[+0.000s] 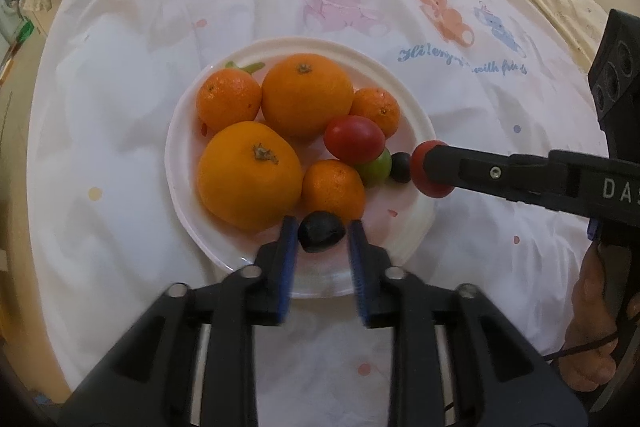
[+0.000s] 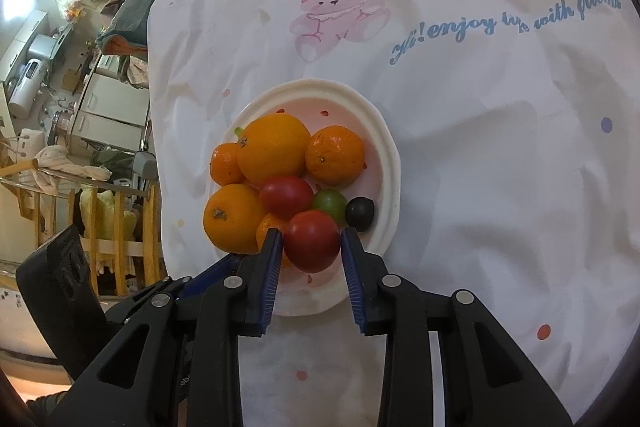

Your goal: Organize fruits

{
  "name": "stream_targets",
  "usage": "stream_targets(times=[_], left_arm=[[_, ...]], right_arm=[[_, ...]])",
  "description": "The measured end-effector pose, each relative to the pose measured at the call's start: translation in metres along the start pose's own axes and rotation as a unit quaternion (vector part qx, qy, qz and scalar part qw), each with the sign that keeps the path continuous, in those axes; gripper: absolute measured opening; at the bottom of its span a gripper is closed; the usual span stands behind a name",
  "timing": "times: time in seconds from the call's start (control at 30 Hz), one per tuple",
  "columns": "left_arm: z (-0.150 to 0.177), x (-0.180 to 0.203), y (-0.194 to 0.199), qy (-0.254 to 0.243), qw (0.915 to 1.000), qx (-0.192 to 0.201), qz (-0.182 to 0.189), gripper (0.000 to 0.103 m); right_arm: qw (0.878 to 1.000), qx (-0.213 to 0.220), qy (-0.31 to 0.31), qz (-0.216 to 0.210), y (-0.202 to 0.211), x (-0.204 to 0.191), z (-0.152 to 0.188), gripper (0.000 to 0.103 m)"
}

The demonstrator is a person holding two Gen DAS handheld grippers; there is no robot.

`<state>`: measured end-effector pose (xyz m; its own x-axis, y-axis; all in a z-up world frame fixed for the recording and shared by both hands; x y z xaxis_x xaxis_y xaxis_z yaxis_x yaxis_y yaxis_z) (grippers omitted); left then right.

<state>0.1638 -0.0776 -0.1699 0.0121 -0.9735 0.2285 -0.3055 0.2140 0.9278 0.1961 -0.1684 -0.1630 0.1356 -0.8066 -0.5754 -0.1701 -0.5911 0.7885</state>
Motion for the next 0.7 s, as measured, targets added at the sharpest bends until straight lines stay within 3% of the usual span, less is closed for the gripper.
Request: stream_targets(times=[0.07,0.13,0.4,0.5,0.6,0.7], left_arm=[[-0.001,0.002,0.002,0.005,0.9999,0.003,0.015,0.062],[-0.001,0.003,0.005,0.005,0.9998,0.010,0.016,0.074],[-0.002,-0.007,0.032,-0.008,0.9994,0.033,-0.009,0.076],[-0.010,-0.029,0.055,-0.004,0.9951,0.068,-0.072,0.076],[-0.013,-0.047,0.075,0.024,0.9922,0.095,-0.078,0.076],[-0.012,-0.061,0.093,0.046,0.9884,0.118,-0.084,0.077]], right_arm=[[1.000,-0.001,-0.005,-0.004,0.000,-0.001,0.001,0.039],[1.000,0.007,-0.007,-0.006,0.003,-0.001,-0.001,0.059],[0.999,0.044,-0.017,0.001,0.028,0.001,-0.010,0.065],[0.997,0.069,0.007,0.024,0.045,-0.004,-0.010,0.079],[0.994,0.091,0.030,0.049,0.061,-0.012,-0.004,0.092],[0.991,0.106,0.057,0.065,0.075,-0.022,0.005,0.095]])
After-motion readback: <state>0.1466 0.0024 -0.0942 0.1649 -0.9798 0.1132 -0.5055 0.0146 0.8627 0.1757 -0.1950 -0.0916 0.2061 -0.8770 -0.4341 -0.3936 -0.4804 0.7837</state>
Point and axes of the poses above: each gripper's, at about its wrist camera, not at the fingertips, and y roughly against the way its jaws point, x to its right, z to its underside, the point moved 9 cm from there along -y, roughly the way its jaws point, and after that the axes turned 6 degrees about y, right-handed, at the moved point
